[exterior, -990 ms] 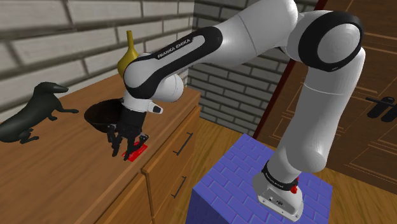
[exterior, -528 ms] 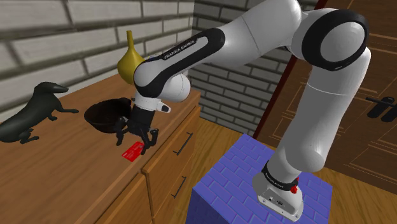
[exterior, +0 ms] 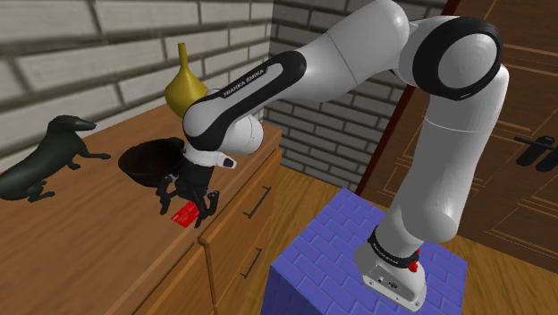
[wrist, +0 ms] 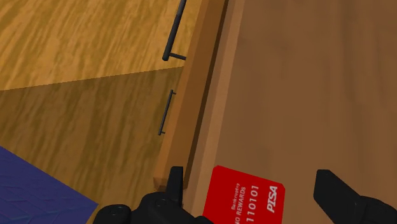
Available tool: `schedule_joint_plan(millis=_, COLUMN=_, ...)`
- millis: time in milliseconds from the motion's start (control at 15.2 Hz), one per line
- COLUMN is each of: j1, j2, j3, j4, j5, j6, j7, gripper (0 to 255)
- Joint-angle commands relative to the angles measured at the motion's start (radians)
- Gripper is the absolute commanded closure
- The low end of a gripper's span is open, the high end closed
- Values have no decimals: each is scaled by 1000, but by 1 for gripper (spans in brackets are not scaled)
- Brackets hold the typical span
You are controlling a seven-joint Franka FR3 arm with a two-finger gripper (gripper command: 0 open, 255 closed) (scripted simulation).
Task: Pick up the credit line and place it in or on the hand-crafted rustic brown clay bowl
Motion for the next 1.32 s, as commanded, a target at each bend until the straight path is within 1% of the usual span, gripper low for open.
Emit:
schedule_joint_plan(millis=0, j1=0, j2=1, j3=0, j4=0, j5=0, j6=1, j7=0, gripper=0)
schedule_joint_plan(millis=198, j1=0, j2=1, j3=0, j4=0, j5=0, j6=1, j7=0, gripper=0)
schedule_joint_plan(millis=264, j1=0, j2=1, j3=0, j4=0, j5=0, j6=1, j7=0, gripper=255)
schedule_joint_plan(millis=792, j1=2, j2=1, j3=1, j4=-2, j5=2, j6=4, j7=0, gripper=255)
schedule_joint_plan(millis=858, j1=1, j2=-1, j3=1, j4=-4, j5=1, j6=0, j7=0, gripper=0)
schedule_joint_plan(millis=924, j1=1, j2=-1, j3=1, j4=-4, j5=1, j6=0, j7=0, gripper=0)
schedule_joint_plan(millis=1254, j1=-89, j2=-78, j3=-44, j4=-46, j5=43, j6=-101, j7=-99, gripper=0)
